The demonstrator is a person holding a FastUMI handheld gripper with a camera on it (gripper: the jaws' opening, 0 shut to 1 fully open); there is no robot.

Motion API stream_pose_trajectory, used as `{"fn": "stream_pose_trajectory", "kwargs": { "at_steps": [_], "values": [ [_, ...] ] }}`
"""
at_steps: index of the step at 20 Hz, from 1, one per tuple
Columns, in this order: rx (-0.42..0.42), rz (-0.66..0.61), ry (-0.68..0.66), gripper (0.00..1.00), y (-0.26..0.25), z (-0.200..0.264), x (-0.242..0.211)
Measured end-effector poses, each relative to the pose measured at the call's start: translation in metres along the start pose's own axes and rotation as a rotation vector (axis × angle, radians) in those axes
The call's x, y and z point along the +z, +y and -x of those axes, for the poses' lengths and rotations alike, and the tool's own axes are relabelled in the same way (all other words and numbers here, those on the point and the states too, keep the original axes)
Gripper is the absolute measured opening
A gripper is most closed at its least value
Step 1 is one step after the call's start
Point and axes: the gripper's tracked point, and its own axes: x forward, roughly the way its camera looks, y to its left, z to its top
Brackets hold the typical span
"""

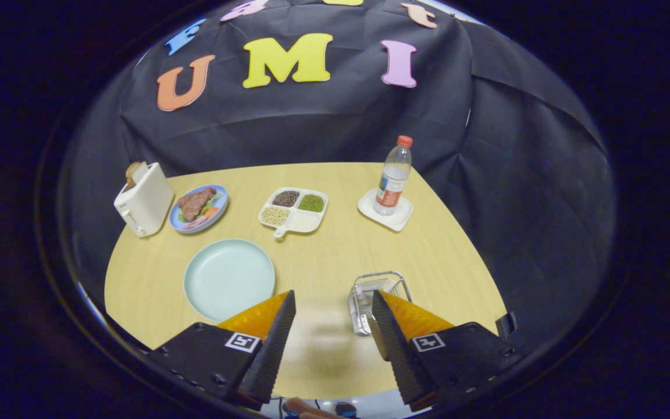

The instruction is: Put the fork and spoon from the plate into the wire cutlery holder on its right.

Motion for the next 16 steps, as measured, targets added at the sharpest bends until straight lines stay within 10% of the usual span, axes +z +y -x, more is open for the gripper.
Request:
{"fn": "stream_pose_trajectory", "kwargs": {
  "at_steps": [3, 16],
  "values": [
    [0.023, 0.023, -0.044, 0.97, 0.018, 0.01, 0.011],
    [0.074, -0.07, -0.284, 0.97, 0.061, 0.099, 0.057]
  ]
}}
